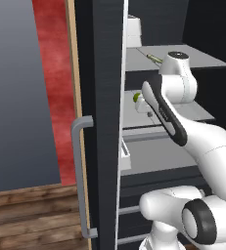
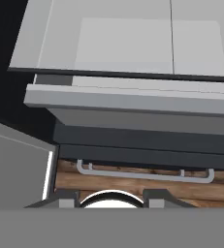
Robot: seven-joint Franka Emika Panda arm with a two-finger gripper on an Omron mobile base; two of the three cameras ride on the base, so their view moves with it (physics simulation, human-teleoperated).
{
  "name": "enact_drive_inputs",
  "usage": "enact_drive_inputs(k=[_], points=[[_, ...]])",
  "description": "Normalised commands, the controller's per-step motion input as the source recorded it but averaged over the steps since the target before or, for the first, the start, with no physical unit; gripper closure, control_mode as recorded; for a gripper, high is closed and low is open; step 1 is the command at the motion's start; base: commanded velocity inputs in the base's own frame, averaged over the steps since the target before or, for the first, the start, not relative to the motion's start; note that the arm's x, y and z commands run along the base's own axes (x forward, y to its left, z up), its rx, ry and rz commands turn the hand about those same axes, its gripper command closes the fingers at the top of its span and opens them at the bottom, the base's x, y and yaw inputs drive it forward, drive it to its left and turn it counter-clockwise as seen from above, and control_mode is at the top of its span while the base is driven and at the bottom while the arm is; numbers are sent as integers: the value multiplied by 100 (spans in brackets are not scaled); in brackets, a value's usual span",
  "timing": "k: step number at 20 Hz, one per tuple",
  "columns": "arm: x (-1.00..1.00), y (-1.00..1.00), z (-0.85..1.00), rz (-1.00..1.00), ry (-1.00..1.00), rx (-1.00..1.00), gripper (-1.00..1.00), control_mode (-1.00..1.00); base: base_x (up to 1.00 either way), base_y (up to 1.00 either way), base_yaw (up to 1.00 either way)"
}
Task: Take the fish from the fridge and place it on the digital scale on the counter by the fridge. Wait a few seconds for a reading, then move it to the plate on the dining counter.
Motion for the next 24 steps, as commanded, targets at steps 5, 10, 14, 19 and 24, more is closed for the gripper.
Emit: enact_drive_inputs(k=[5,10,14,19,24], points=[[-6,-10,7,0,-4,0,-100,-100,0,0,0],[-27,-33,58,0,-30,1,-100,-100,0,0,0],[-19,-40,83,0,-33,0,-100,-100,0,0,0],[-2,-42,76,0,-22,0,-100,-100,0,0,0],[29,-25,31,0,-7,0,-100,-100,0,0,0]])
